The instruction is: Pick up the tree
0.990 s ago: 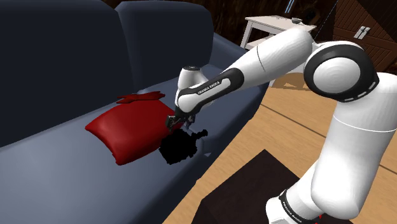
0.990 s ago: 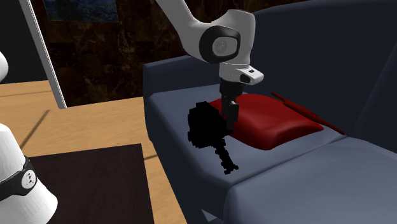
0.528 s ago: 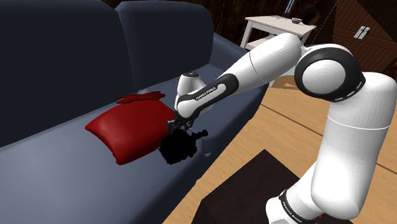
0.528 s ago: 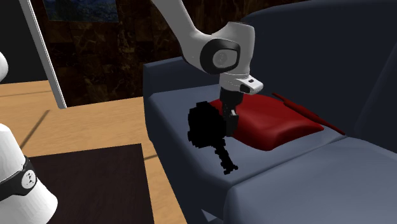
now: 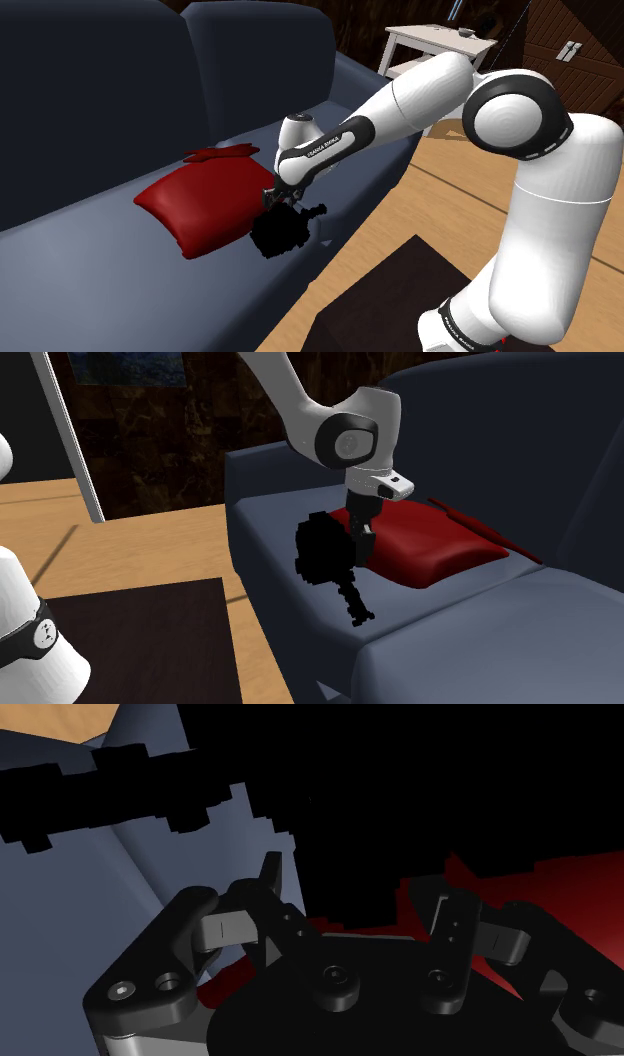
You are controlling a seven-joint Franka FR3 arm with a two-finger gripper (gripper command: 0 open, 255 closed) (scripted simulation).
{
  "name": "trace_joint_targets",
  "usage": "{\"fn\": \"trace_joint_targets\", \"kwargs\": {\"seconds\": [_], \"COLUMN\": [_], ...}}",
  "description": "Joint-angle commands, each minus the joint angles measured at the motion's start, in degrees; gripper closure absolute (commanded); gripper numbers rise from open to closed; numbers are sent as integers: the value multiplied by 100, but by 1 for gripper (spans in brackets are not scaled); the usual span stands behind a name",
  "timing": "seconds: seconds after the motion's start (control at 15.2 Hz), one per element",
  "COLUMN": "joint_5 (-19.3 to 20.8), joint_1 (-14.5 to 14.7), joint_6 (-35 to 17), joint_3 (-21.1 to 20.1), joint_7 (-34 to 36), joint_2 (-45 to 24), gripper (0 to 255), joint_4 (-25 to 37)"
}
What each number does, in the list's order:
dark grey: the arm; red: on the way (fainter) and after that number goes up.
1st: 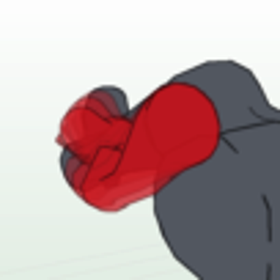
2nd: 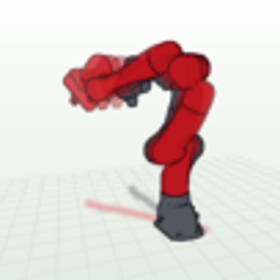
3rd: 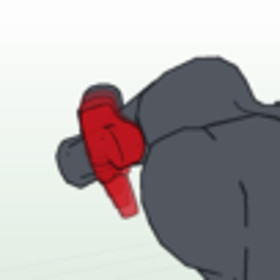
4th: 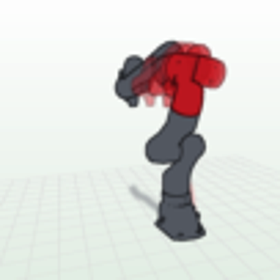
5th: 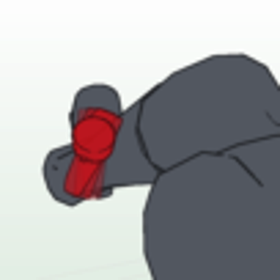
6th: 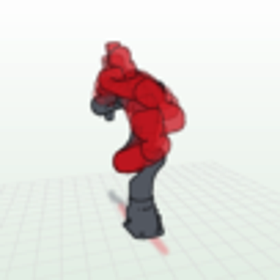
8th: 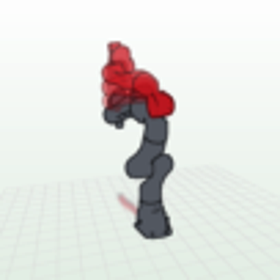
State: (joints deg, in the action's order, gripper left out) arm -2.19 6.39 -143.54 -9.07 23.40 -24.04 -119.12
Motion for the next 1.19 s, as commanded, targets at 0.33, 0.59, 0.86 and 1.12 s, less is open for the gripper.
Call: {"fn": "trace_joint_targets", "kwargs": {"seconds": [0.33, 0.59, 0.86, 1.12], "joint_5": [-42, -72, -99, -113], "joint_1": [-17, -34, -49, -56], "joint_6": [292, 547, 808, 951], "joint_3": [-32, -49, -63, -70], "joint_7": [2, 0, -2, -2], "joint_2": [308, 531, 740, 847], "gripper": [255, 255, 255, 255], "joint_4": [-17, 16, 70, 107]}}
